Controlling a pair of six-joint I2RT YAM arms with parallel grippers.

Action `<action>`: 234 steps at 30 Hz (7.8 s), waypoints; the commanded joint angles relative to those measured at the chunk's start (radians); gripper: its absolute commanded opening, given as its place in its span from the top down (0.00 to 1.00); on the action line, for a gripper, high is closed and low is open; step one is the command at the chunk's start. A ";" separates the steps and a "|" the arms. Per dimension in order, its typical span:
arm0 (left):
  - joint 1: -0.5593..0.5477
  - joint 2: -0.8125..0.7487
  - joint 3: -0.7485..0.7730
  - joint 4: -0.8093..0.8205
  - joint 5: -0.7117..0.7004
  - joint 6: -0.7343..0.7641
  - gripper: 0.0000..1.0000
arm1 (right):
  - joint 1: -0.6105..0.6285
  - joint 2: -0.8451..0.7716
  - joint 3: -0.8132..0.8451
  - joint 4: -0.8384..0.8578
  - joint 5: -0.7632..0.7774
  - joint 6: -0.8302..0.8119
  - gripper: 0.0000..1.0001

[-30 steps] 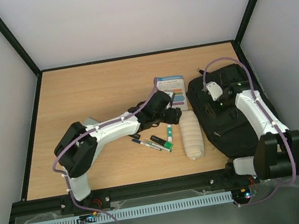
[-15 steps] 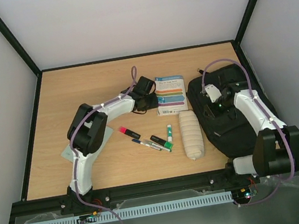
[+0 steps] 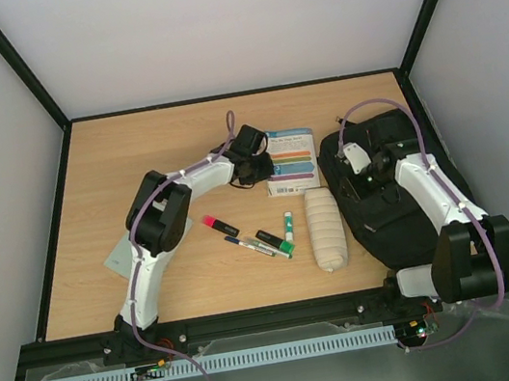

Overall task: Pack the student bag
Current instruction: Move the student bag to the center of the board, then pick up the book from the center of the board.

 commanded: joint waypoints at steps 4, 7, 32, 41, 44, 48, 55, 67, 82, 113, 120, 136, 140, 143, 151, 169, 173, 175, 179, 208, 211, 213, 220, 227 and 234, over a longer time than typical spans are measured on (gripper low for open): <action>0.015 0.019 0.008 -0.050 -0.009 -0.019 0.98 | 0.012 -0.013 -0.017 0.003 -0.020 0.023 0.55; 0.024 0.002 -0.021 -0.052 -0.028 -0.024 0.98 | 0.013 -0.013 -0.027 0.007 -0.023 0.025 0.56; 0.120 -0.333 -0.489 -0.033 -0.192 0.054 0.98 | 0.048 0.355 0.158 0.149 0.076 0.108 0.67; 0.120 -0.372 -0.532 -0.036 -0.186 0.063 0.98 | 0.072 0.669 0.444 0.189 0.098 0.235 0.76; 0.120 -0.387 -0.539 -0.040 -0.190 0.070 0.98 | 0.073 0.676 0.468 0.187 0.097 0.247 0.76; 0.120 -0.426 -0.543 -0.045 -0.181 0.084 0.96 | 0.073 0.590 0.465 0.166 0.062 0.255 0.74; 0.120 -0.530 -0.524 -0.100 -0.190 0.130 0.59 | 0.074 0.369 0.428 0.104 -0.055 0.241 0.51; 0.189 -0.623 -0.491 -0.156 -0.098 0.210 0.28 | 0.205 0.399 0.465 0.202 -0.235 0.258 0.03; 0.343 -0.512 -0.542 0.025 0.160 0.155 0.29 | 0.264 0.721 0.498 0.277 -0.328 0.442 0.36; 0.256 -0.223 -0.355 -0.103 0.055 0.148 0.75 | 0.277 0.839 0.495 0.253 -0.306 0.448 0.36; 0.245 -0.208 -0.336 -0.117 0.082 0.157 0.83 | 0.282 0.859 0.499 0.244 -0.308 0.447 0.36; 0.295 -0.144 -0.435 -0.168 -0.051 0.132 0.98 | 0.284 0.901 0.511 0.226 -0.317 0.501 0.30; 0.303 -0.131 -0.456 -0.152 -0.047 0.127 0.98 | 0.294 0.921 0.516 0.218 -0.333 0.551 0.25; 0.303 -0.116 -0.456 -0.144 -0.035 0.124 0.97 | 0.319 0.946 0.530 0.206 -0.373 0.576 0.23; 0.297 -0.105 -0.465 -0.135 -0.003 0.121 0.98 | 0.348 0.961 0.584 0.204 -0.554 0.588 0.21; 0.266 -0.118 -0.482 -0.124 0.005 0.120 0.98 | 0.347 0.900 0.690 0.297 -0.716 0.655 0.26; 0.265 -0.132 -0.497 -0.117 0.003 0.116 0.97 | 0.348 0.874 0.681 0.318 -0.702 0.661 0.29; 0.264 -0.136 -0.502 -0.114 0.005 0.113 0.97 | 0.347 0.851 0.665 0.341 -0.690 0.667 0.30; 0.264 -0.147 -0.512 -0.105 0.007 0.107 0.97 | 0.348 0.831 0.650 0.357 -0.660 0.676 0.33; 0.269 -0.654 -0.550 -0.116 -0.146 0.106 0.48 | 0.347 0.724 0.719 0.261 -0.521 0.595 0.99; 0.263 -0.738 -0.552 -0.095 -0.114 0.144 0.42 | 0.346 0.634 0.700 0.244 -0.440 0.579 0.99; 0.245 -0.785 -0.555 -0.072 -0.092 0.188 0.37 | 0.346 0.577 0.677 0.249 -0.416 0.585 0.99; 0.162 -0.940 -0.608 0.019 -0.087 0.286 0.15 | 0.346 0.414 0.635 0.188 -0.545 0.509 0.99; 0.156 -1.210 -0.880 0.314 0.065 0.275 0.01 | 0.326 0.220 0.500 0.089 -0.607 0.285 0.99; 0.136 -1.279 -0.990 0.516 0.266 0.230 0.02 | 0.273 0.108 0.412 0.005 -0.777 0.112 0.99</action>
